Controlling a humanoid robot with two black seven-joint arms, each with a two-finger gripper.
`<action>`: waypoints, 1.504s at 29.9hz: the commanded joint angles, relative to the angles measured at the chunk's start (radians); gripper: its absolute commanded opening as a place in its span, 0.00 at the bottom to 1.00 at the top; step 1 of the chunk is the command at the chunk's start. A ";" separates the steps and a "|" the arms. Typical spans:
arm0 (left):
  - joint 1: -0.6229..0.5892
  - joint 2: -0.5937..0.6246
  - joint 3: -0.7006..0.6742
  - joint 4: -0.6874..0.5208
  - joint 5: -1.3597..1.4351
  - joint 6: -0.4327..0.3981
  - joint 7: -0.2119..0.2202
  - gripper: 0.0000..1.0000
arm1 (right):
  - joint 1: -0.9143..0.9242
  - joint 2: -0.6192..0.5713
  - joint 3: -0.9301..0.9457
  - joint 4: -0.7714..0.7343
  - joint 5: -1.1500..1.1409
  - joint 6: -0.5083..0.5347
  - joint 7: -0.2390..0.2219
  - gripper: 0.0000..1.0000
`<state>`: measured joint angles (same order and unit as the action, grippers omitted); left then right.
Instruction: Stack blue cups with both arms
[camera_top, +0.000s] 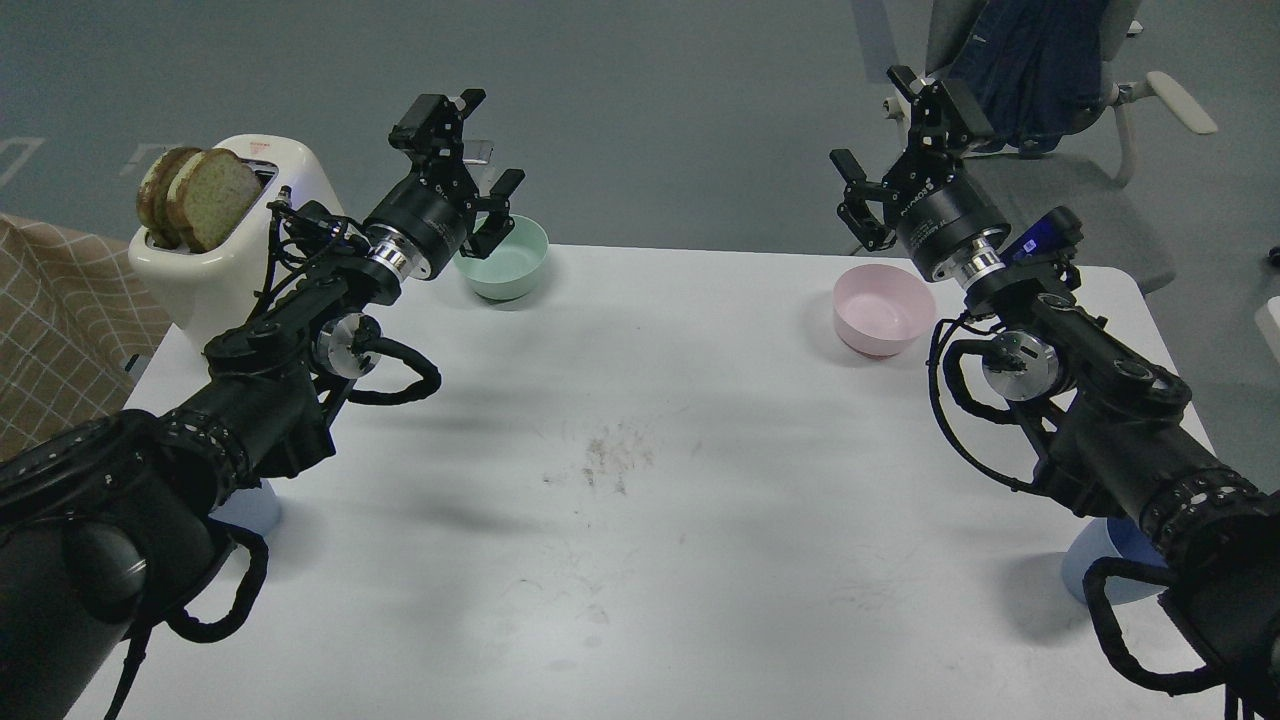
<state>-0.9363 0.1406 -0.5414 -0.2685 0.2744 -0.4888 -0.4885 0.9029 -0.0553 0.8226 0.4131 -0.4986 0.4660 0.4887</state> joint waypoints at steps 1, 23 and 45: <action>-0.001 0.013 -0.014 -0.005 -0.007 0.000 0.000 0.98 | 0.001 0.000 0.001 0.001 0.002 0.000 0.000 1.00; 0.001 -0.006 0.003 -0.001 0.009 0.000 0.000 0.98 | -0.006 0.034 0.000 -0.008 -0.001 0.000 0.000 1.00; -0.009 -0.001 -0.003 -0.005 -0.003 0.000 0.000 0.98 | 0.008 0.040 -0.003 -0.008 -0.001 0.000 0.000 1.00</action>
<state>-0.9438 0.1365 -0.5453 -0.2721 0.2718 -0.4887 -0.4888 0.9076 -0.0178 0.8219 0.4066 -0.5001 0.4663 0.4887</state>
